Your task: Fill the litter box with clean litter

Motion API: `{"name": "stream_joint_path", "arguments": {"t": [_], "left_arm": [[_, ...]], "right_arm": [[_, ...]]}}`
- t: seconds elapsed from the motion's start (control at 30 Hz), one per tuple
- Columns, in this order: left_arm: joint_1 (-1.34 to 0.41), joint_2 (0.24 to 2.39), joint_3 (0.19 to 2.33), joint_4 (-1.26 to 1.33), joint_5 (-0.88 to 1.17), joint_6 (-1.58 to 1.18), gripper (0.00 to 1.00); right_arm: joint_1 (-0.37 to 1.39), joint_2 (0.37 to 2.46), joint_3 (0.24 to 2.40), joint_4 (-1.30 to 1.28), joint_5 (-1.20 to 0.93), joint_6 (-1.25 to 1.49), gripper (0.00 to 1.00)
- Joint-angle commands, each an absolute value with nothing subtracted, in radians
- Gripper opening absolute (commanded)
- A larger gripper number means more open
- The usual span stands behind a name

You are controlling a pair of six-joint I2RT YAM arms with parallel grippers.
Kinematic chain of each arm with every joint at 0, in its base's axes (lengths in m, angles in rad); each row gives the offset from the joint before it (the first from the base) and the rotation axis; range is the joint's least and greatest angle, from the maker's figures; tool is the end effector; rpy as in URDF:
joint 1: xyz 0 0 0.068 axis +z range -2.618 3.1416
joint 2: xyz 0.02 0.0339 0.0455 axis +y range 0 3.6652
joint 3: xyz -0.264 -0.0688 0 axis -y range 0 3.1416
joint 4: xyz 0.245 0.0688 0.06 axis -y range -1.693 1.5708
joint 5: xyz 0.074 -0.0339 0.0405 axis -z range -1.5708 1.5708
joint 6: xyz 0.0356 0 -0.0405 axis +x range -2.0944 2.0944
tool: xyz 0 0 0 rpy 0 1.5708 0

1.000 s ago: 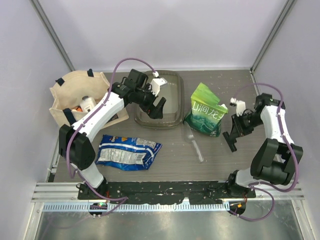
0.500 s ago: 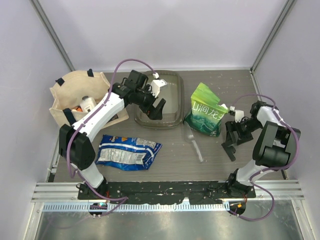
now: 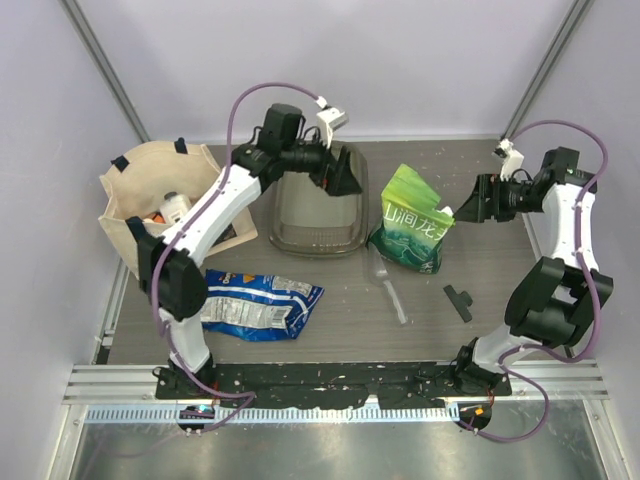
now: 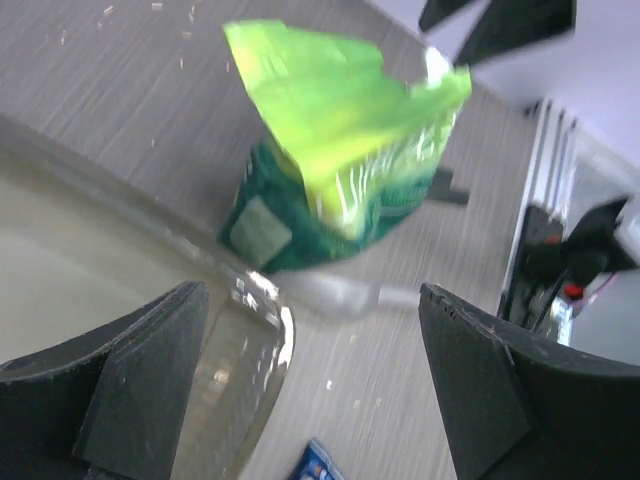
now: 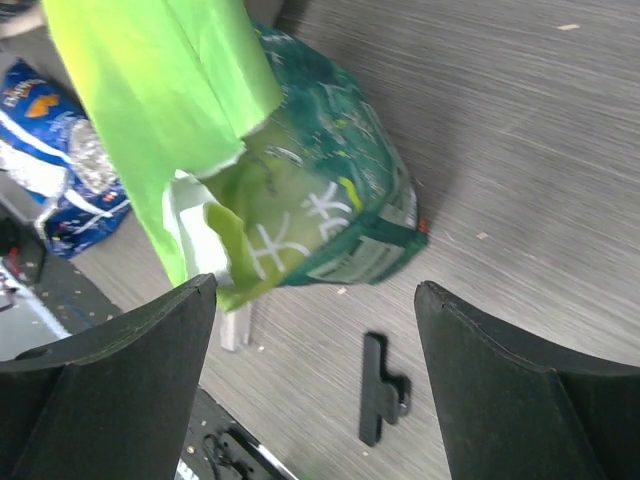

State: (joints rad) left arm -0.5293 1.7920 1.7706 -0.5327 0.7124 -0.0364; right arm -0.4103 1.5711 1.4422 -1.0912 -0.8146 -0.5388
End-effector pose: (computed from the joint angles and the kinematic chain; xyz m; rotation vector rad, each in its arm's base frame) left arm 0.3421 -0.2271 0.3727 0.9424 1.9465 -1.0859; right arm 0.2896 -0.0977 0.3131 -0.3337 2.3589 0.7193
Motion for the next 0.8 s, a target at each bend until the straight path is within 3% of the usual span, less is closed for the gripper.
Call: {"name": "stream_joint_path", "arguments": {"t": [0.0,0.13,0.43,0.53,0.57,0.63,0.77], "left_arm": [[-0.532,1.96,1.934,-0.356,0.767,-0.276,0.88],[-0.532,1.982,1.933,-0.325,0.746,-0.315,0.88],[-0.531,1.867,1.838,-0.521,0.696,-0.114,0.88],[-0.531,1.848,1.818,-0.532,0.678,-0.098,0.88],[-0.532,1.847,1.816,-0.535,0.678,-0.095,0.88],[-0.531,1.842,1.818,-0.538,0.681,-0.089,0.88],[-0.532,1.853,1.845,-0.548,0.716,-0.061,0.88]], "right_arm": [[-0.365,1.624,1.477,-1.055,-0.988,-0.472,0.86],[-0.331,1.726,1.515,-0.965,-1.063,-0.385,0.86],[-0.236,1.87,1.631,-0.911,-1.153,-0.314,0.83],[-0.21,1.885,1.634,-0.882,-1.173,-0.272,0.66],[-0.187,1.884,1.64,-0.868,-1.164,-0.237,0.53],[-0.172,1.876,1.654,-0.867,-1.16,-0.233,0.44],[-0.143,1.836,1.751,-0.928,-1.074,-0.319,0.03]]}}
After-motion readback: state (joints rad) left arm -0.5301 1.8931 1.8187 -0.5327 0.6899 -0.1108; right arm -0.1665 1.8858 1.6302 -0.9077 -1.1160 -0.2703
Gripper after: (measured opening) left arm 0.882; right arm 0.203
